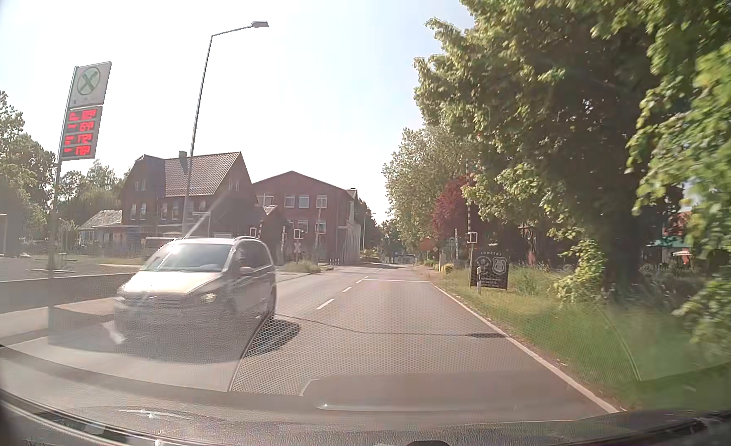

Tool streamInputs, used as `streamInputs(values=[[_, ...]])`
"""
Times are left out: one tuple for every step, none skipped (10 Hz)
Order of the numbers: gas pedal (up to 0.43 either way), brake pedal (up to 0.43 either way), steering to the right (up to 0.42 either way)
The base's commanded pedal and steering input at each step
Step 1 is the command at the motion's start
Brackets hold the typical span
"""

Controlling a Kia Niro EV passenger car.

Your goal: Follow the waypoints while adhering to traffic rules and regulations

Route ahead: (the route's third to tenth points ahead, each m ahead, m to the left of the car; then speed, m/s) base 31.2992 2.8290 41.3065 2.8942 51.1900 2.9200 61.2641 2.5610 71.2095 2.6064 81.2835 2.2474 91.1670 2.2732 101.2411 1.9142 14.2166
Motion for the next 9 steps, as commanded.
streamInputs(values=[[0.0,0.0,0.004],[0.0,0.0,0.004],[0.0,0.0,0.004],[0.0,0.0,0.005],[0.0,0.0,0.004],[0.0,0.0,0.004],[0.0,0.0,0.005],[0.0,0.0,0.004],[0.0,0.0,0.005]])
